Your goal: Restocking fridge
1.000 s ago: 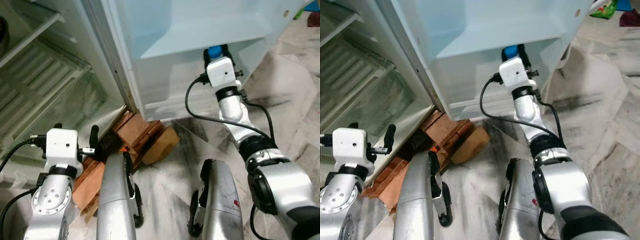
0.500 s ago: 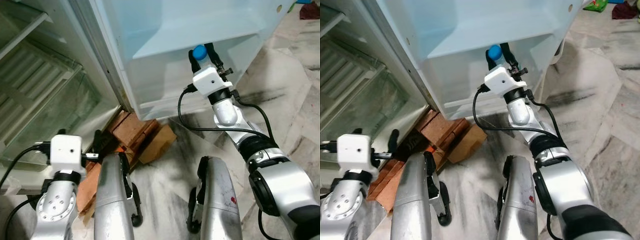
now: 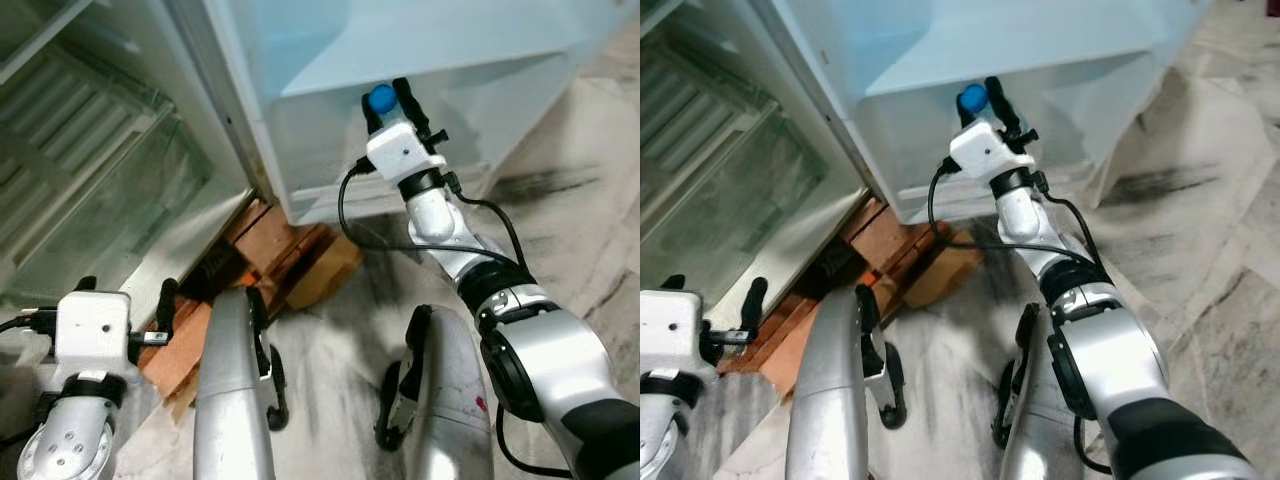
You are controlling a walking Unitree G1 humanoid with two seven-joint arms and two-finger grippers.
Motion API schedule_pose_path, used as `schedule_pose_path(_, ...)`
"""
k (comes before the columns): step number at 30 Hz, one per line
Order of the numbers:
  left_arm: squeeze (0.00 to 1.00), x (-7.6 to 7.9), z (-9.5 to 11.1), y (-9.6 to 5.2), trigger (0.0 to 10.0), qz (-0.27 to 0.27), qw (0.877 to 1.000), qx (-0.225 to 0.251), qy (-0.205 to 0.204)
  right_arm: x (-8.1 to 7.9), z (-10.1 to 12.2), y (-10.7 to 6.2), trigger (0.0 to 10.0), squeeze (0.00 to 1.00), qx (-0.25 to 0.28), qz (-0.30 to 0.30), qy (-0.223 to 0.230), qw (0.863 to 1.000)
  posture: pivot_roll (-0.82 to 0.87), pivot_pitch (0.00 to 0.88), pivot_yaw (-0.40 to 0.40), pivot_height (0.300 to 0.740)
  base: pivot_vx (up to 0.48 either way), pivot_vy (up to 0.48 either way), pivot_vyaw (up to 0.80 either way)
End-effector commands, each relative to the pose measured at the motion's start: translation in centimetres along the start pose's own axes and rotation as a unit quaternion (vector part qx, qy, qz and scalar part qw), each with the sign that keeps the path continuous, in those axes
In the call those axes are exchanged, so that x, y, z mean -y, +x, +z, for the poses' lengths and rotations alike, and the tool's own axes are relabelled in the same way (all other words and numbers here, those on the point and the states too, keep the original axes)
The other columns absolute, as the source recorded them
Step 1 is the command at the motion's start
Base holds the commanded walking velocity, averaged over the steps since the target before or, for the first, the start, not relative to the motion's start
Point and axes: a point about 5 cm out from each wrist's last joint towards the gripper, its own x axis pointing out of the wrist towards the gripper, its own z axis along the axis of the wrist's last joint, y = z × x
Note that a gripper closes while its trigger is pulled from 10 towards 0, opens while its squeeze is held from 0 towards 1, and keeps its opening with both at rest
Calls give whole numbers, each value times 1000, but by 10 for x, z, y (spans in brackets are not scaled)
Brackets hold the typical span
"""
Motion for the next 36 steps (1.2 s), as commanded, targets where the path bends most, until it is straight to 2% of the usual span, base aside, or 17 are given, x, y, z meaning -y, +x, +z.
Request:
schedule_pose_path(1, 0, -4, -2, -6, 10000, -1, 1000, -17, 5, -2, -15, -10, 10000, 0, -48, -10, 22, 999, 368, 469, 72, 542, 0, 0, 0)
schedule_pose_path(2, 0, -4, -2, -6, 10000, -1, 1000, -17, 5, -2, -15, -10, 10000, 0, -48, -10, 22, 999, 368, 469, 72, 542, 0, 0, 0)
schedule_pose_path(4, 0, -4, -3, -11, 10000, -4, 1000, -25, 5, 4, -24, -13, 10000, 0, -84, -32, 38, 995, 363, 475, 68, 542, 0, 0, 0)
schedule_pose_path(5, 0, -2, -3, -13, 10000, -7, 1000, -30, 3, 12, -32, -15, 10000, 0, -116, -54, 39, 991, 360, 476, 67, 542, 0, 0, 0)
schedule_pose_path(6, 0, -2, -3, -13, 10000, -7, 1000, -30, 3, 12, -32, -15, 10000, 0, -116, -54, 39, 991, 360, 476, 67, 542, 0, 0, 0)
schedule_pose_path(8, 0, 0, -2, -12, 10000, -10, 999, -31, 0, 27, -40, -16, 10000, 0, -145, -85, 30, 985, 353, 479, 64, 542, 0, 0, 0)
schedule_pose_path(10, 0, 0, -2, -11, 10000, -11, 999, -31, -1, 33, -43, -16, 10000, 0, -157, -100, 29, 982, 346, 479, 62, 542, 0, 0, 0)
schedule_pose_path(11, 0, 1, -3, -10, 10000, -11, 999, -32, -1, 43, -48, -18, 10000, 0, -173, -123, 28, 977, 341, 476, 62, 542, 0, 0, 0)
schedule_pose_path(14, 0, 1, -3, -9, 10000, -12, 999, -31, -2, 51, -53, -21, 10000, 0, -187, -139, 32, 972, 339, 471, 62, 542, 0, 0, 0)
schedule_pose_path(16, 0, 2, -2, -7, 10000, -14, 1000, -28, -3, 65, -62, -28, 10000, 0, -213, -171, 46, 961, 334, 464, 63, 542, 0, 0, 0)
schedule_pose_path(20, 0, 3, -2, -2, 10000, -16, 1000, -27, -4, 77, -72, -37, 10000, 0, -242, -205, 62, 946, 326, 449, 66, 542, 0, 0, 0)
schedule_pose_path(22, 0, 5, -2, 3, 10000, -20, 1000, -21, -4, 84, -77, -44, 10000, 1000, -256, -223, 59, 939, 318, 435, 72, 542, 0, 0, 0)
schedule_pose_path(25, 0, 7, -1, 9, 10000, -26, 1000, -15, -4, 89, -82, -50, 10000, 1000, -264, -240, 74, 931, 314, 419, 79, 542, 0, 0, 0)
schedule_pose_path(29, 0, 7, 0, 15, 10000, -29, 1000, -9, -1, 91, -79, -48, 10000, 1000, -254, -248, 83, 931, 313, 408, 82, 542, 0, 0, 0)
schedule_pose_path(31, 0, 7, 1, 23, 10000, -32, 999, 1, 2, 93, -66, -35, 10000, 1000, -213, -247, 79, 942, 305, 381, 89, 542, 0, 0, 0)
schedule_pose_path(36, 0, 9, -1, 30, 10000, -34, 999, 5, 4, 90, -54, -23, 10000, 1000, -179, -235, 75, 952, 297, 354, 91, 542, 0, 0, 0)
